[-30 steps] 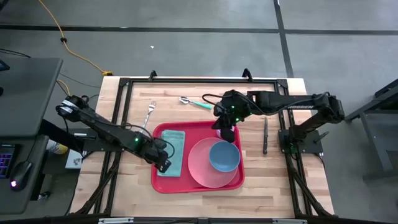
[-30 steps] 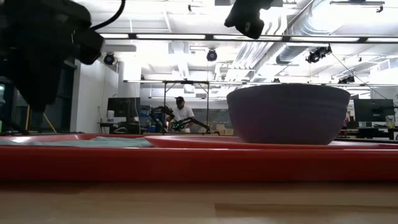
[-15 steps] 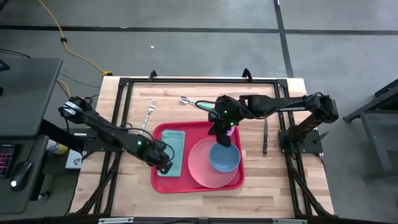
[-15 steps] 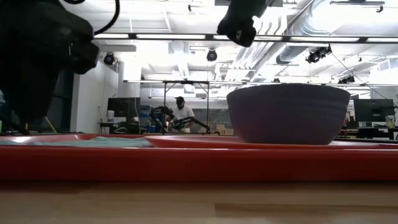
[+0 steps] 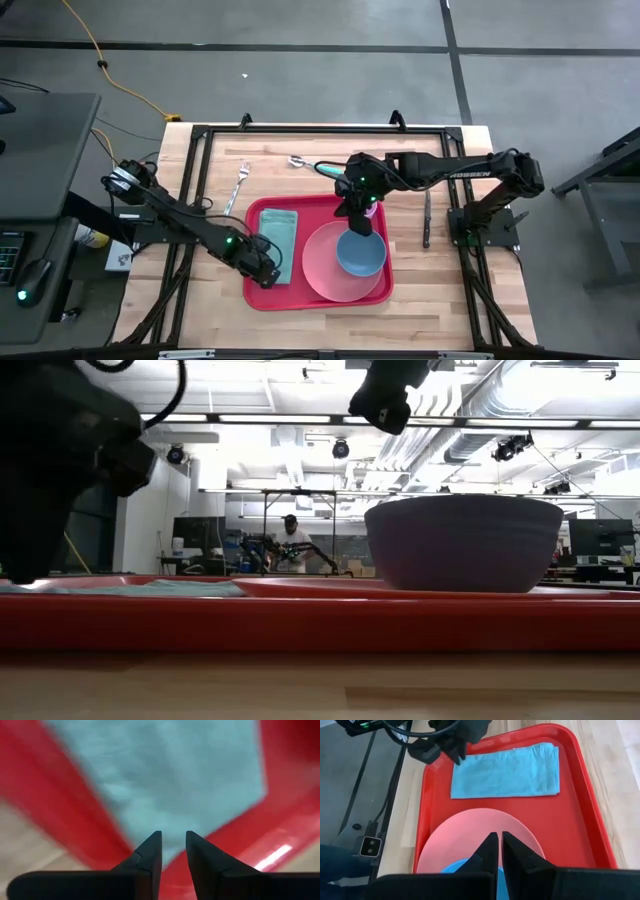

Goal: Set up tray
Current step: Adjust the blue napkin on the red serving tray

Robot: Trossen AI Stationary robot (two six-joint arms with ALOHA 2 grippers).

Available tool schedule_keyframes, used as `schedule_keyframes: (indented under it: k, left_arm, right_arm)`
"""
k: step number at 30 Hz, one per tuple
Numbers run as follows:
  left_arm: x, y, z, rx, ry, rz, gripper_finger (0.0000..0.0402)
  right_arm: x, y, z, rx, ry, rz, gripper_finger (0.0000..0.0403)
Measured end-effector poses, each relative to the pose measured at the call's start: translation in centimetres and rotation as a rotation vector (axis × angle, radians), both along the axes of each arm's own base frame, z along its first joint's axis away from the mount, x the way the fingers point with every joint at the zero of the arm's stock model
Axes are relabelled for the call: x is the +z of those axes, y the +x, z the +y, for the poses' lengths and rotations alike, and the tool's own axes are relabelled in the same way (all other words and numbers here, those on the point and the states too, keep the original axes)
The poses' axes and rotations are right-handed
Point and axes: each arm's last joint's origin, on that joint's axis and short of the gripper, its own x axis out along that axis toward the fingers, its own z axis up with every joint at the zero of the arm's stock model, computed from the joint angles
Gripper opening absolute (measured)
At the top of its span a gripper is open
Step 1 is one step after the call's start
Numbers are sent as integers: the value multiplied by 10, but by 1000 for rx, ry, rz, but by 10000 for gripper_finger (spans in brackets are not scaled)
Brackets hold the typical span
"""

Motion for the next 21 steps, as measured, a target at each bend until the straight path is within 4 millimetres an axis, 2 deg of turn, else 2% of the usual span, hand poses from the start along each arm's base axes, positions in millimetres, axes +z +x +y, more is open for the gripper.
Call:
schedule_keyframes:
  k: [12, 21]
  left_arm:
    - [-4, -6, -12, -6, -22, 34, 111]
    - [-13, 2, -19, -14, -54, 3, 111]
  right_arm:
    - [0, 0, 0, 6, -5, 2, 0]
    - [0, 0, 0, 6, -6, 0, 0]
